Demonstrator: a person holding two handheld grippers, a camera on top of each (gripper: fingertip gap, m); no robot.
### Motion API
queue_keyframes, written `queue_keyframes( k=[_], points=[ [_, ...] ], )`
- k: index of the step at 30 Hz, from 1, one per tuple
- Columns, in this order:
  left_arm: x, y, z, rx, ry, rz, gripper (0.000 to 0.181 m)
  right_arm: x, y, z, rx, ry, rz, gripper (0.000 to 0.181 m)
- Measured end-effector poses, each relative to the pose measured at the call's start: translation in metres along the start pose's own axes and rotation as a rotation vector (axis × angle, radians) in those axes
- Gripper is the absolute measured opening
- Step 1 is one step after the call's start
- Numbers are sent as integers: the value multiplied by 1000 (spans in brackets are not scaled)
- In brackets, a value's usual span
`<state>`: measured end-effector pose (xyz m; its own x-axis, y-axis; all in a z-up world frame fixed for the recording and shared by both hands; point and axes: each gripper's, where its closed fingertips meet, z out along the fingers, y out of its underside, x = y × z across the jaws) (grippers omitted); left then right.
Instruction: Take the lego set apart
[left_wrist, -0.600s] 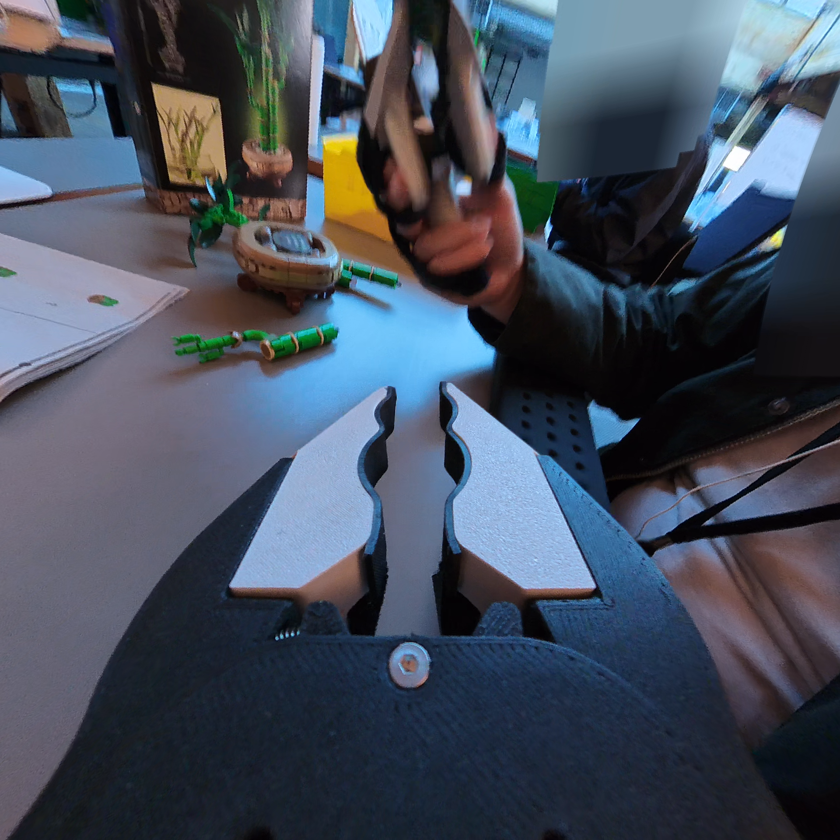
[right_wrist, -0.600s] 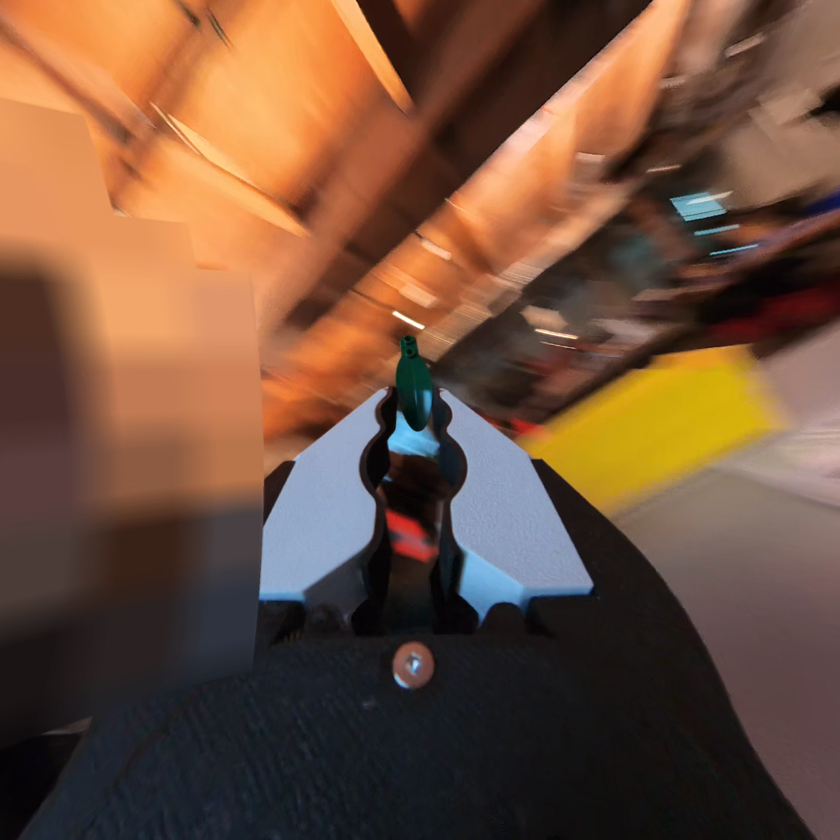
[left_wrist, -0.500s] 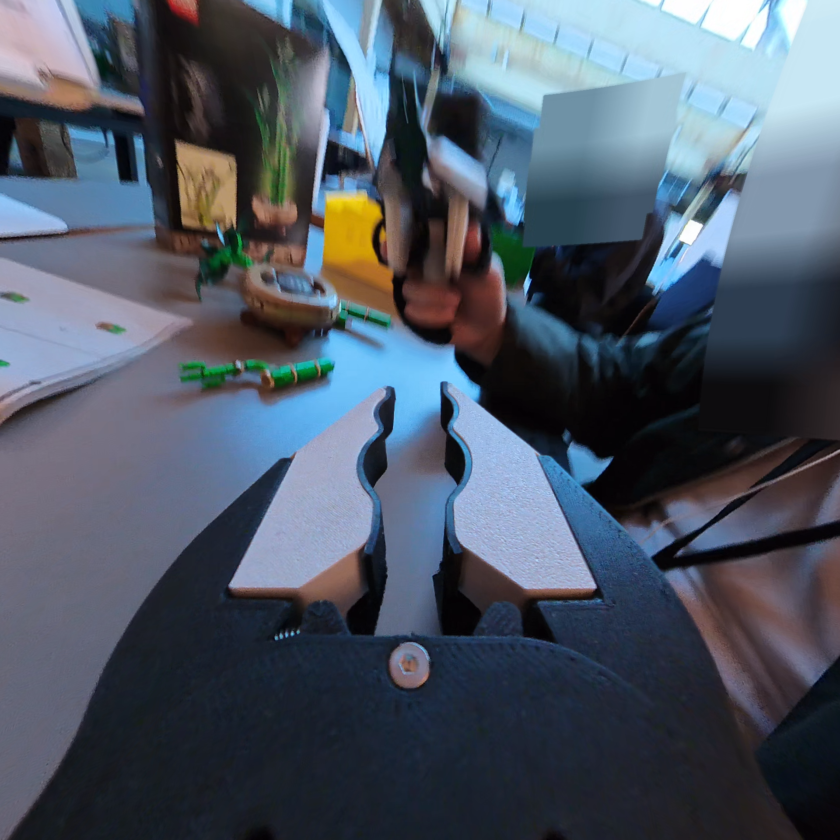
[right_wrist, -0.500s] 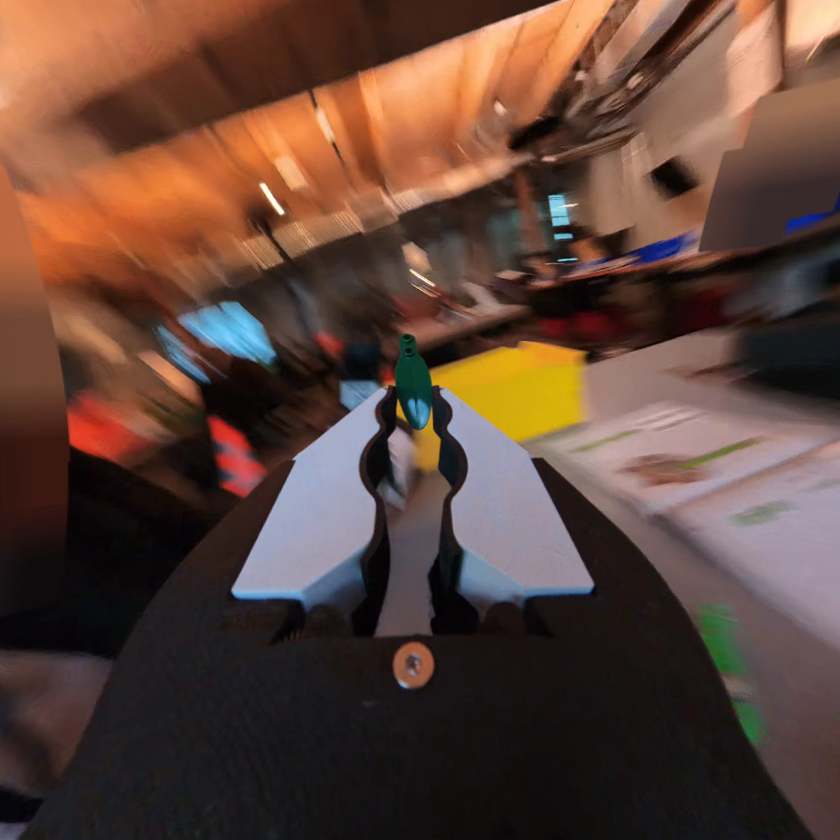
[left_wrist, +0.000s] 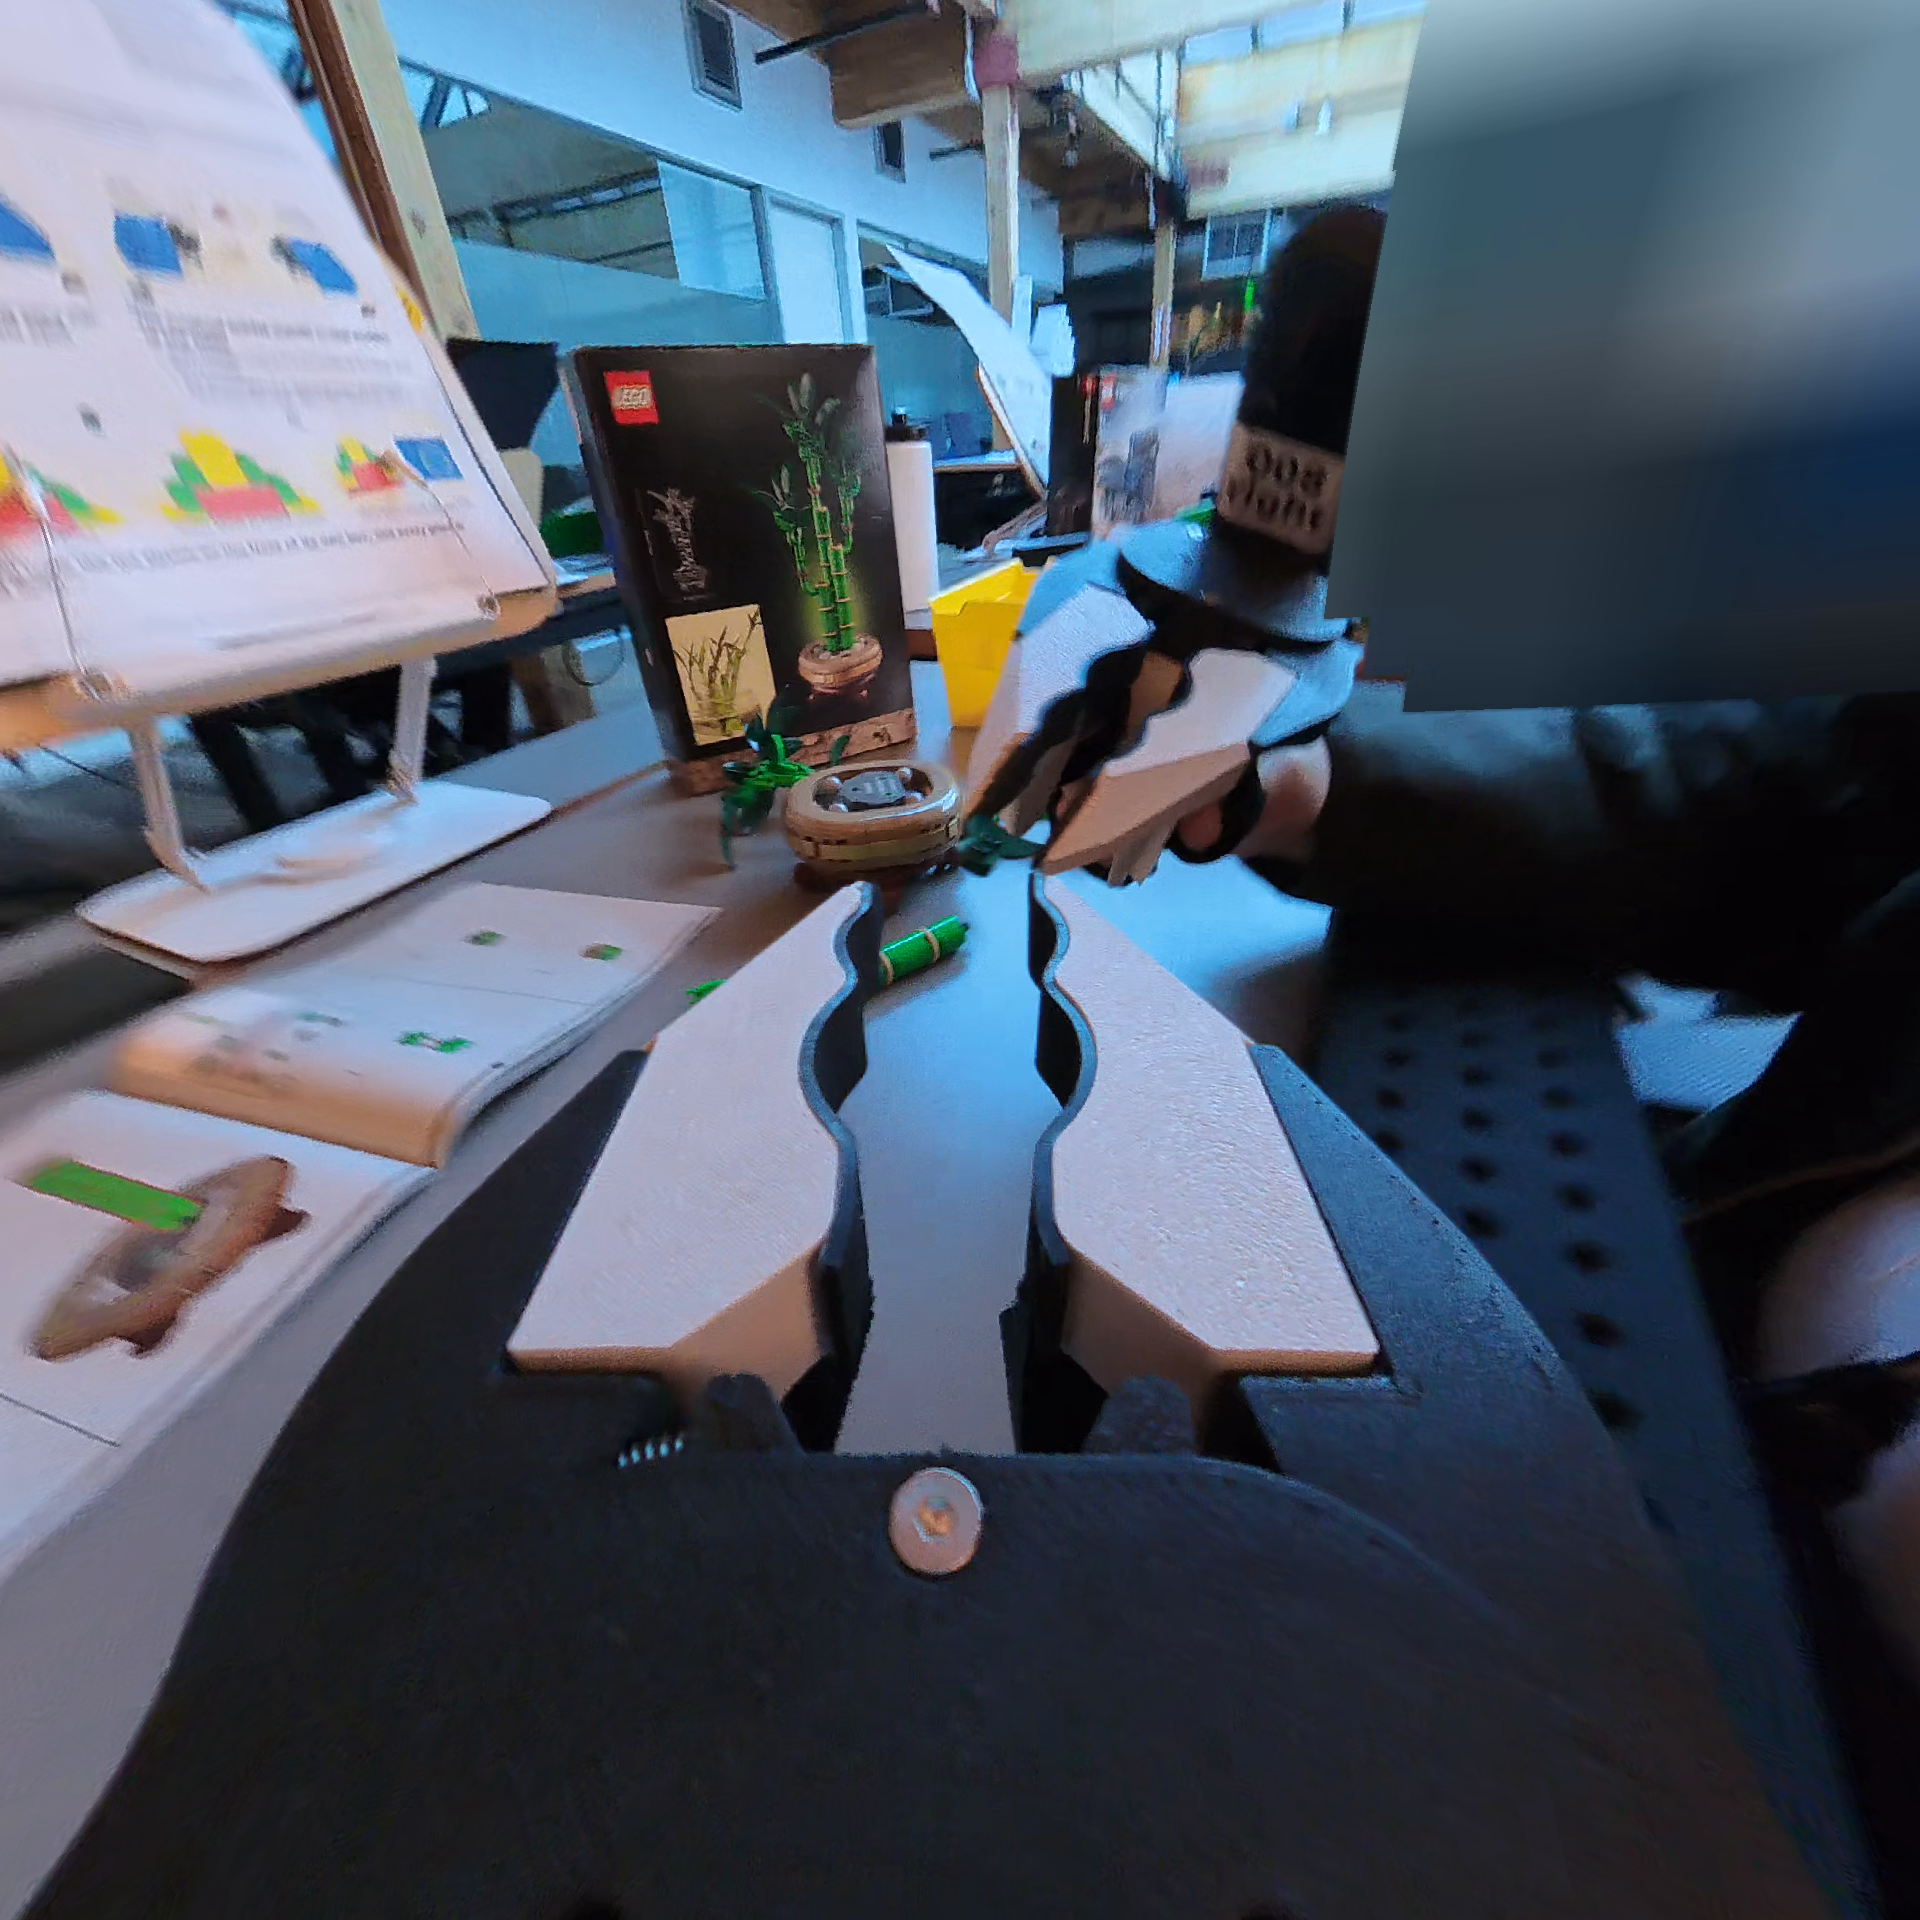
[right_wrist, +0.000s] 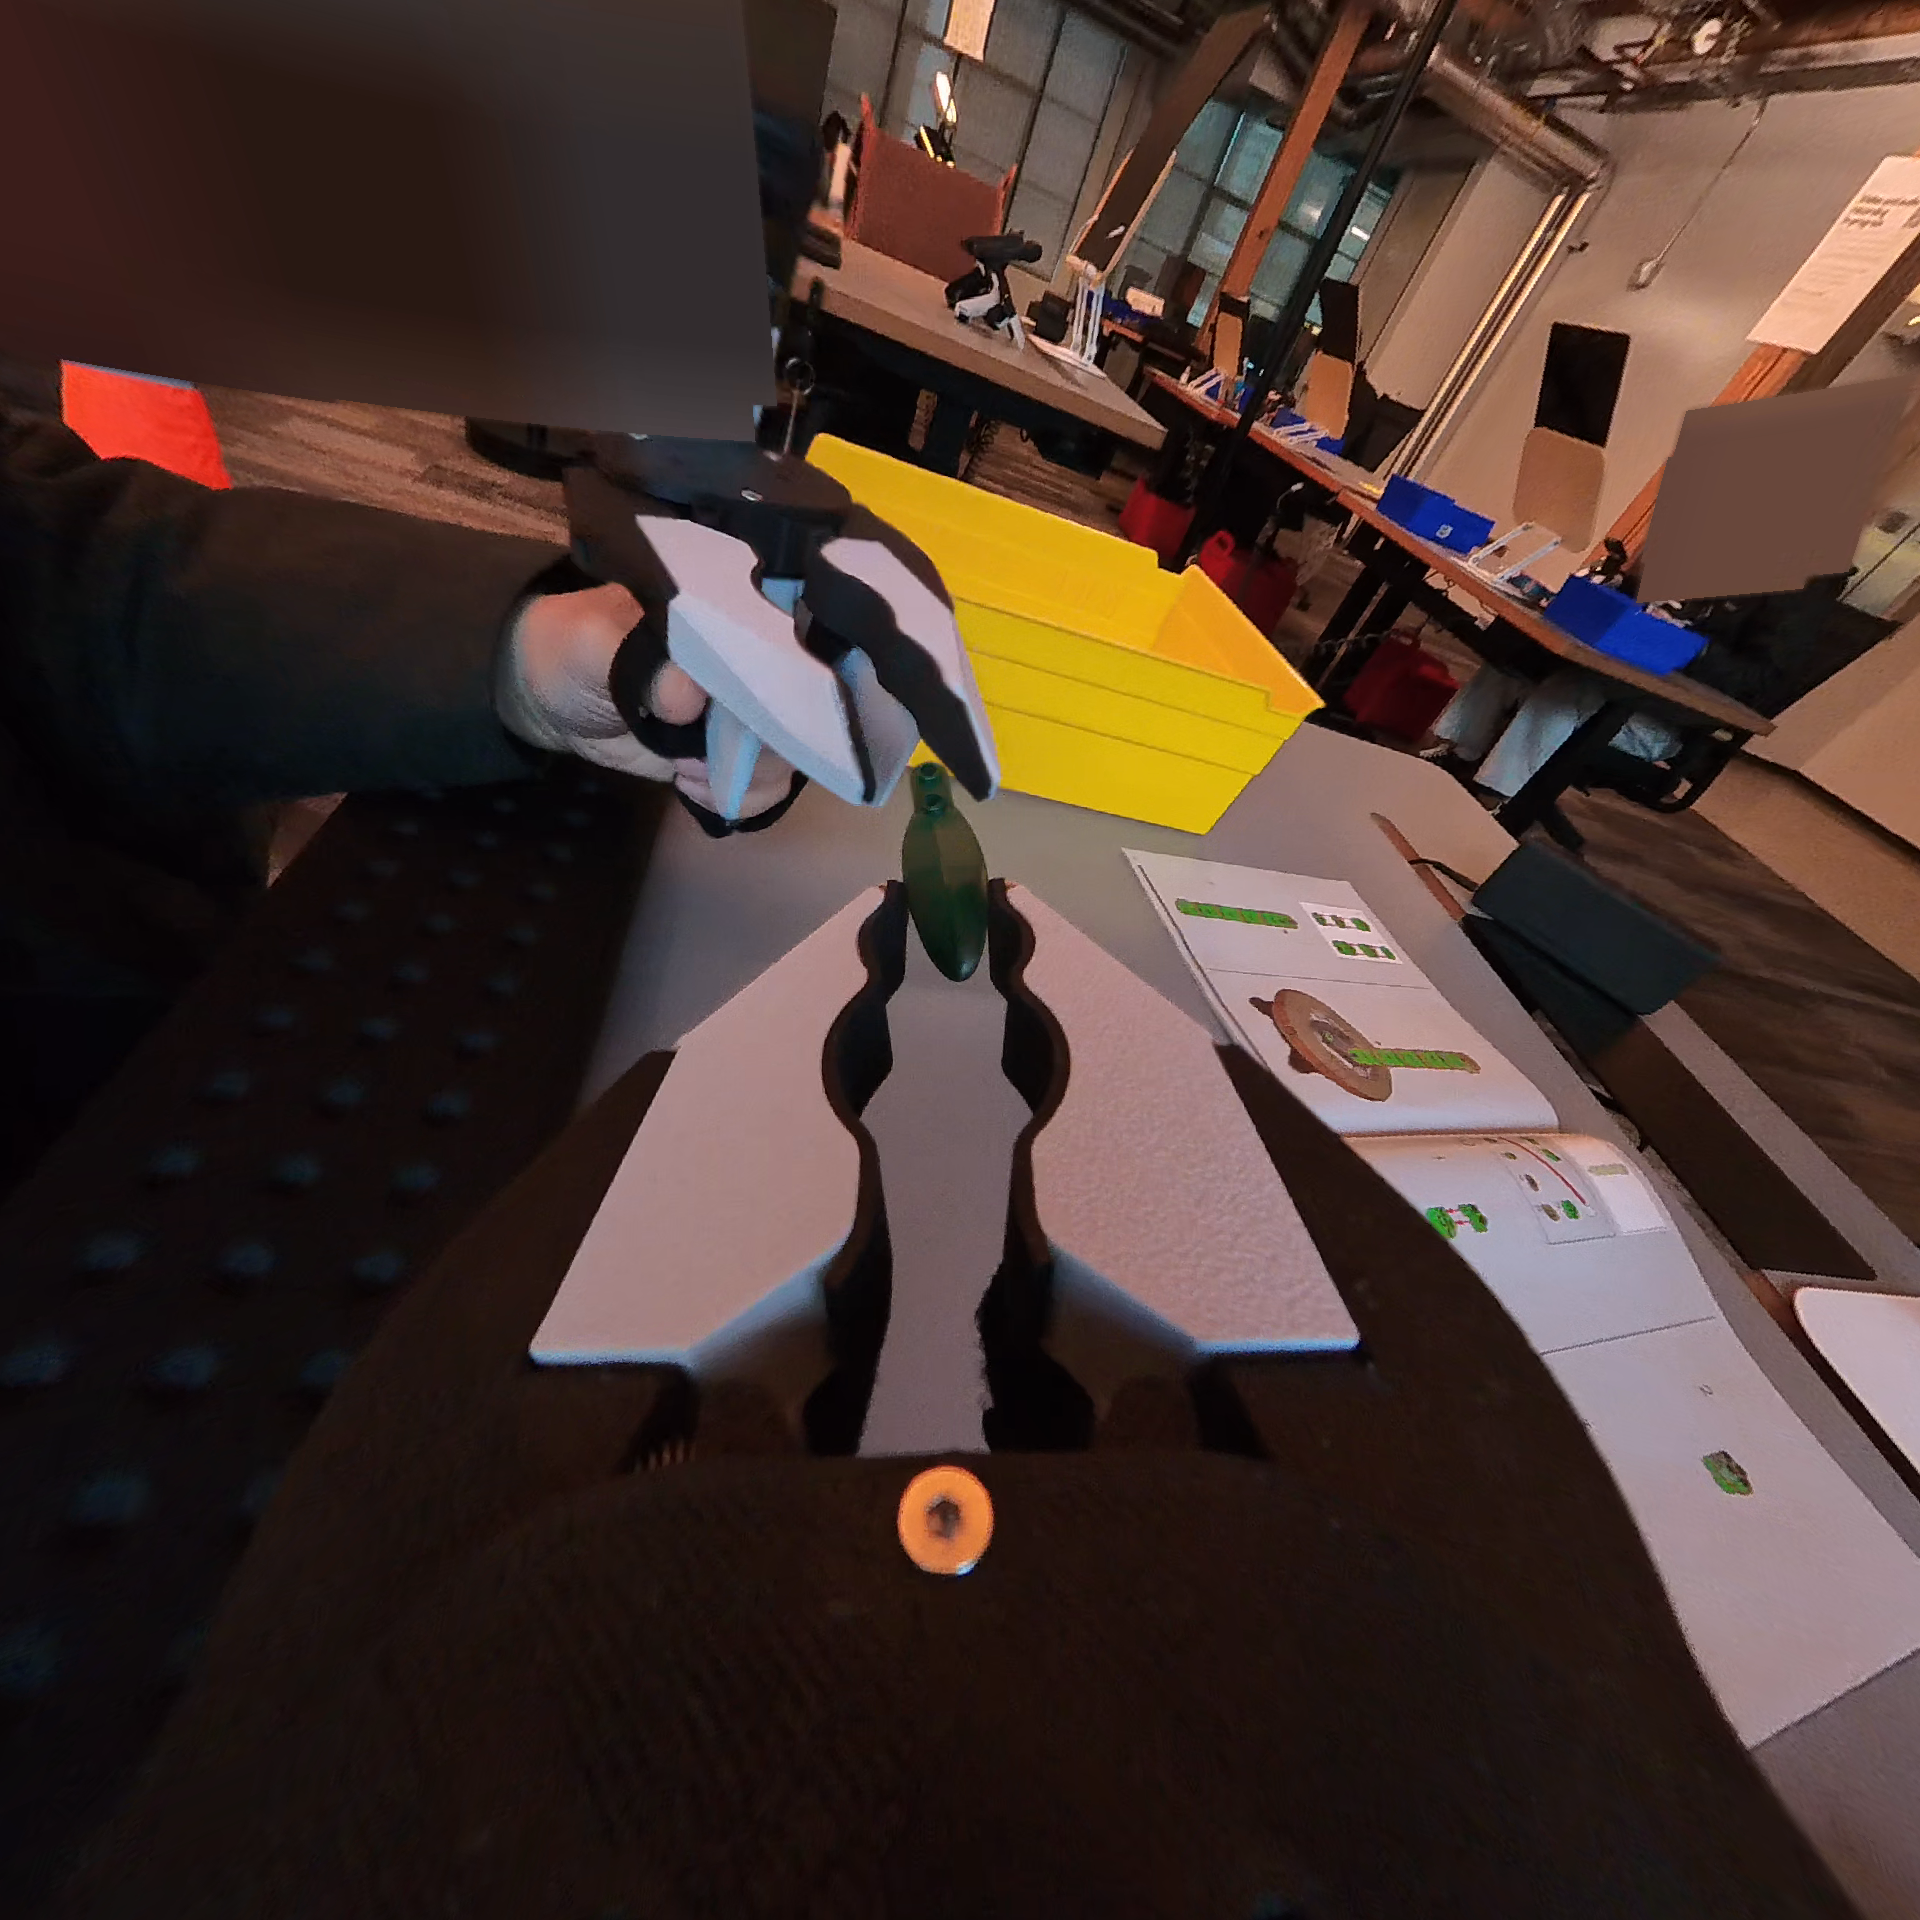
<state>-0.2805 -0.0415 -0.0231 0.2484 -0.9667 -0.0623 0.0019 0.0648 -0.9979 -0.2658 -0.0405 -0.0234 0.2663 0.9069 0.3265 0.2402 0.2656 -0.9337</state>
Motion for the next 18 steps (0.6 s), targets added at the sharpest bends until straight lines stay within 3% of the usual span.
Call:
queue_keyframes(
  k=[5,18],
  points=[
    [2,10,4,-70,-25,86,23,-5,6,4,-32,-20,-15,14],
    [8,13,1,-90,-2,132,10,-11,15,7,-76,-55,-16,14]
  ],
)
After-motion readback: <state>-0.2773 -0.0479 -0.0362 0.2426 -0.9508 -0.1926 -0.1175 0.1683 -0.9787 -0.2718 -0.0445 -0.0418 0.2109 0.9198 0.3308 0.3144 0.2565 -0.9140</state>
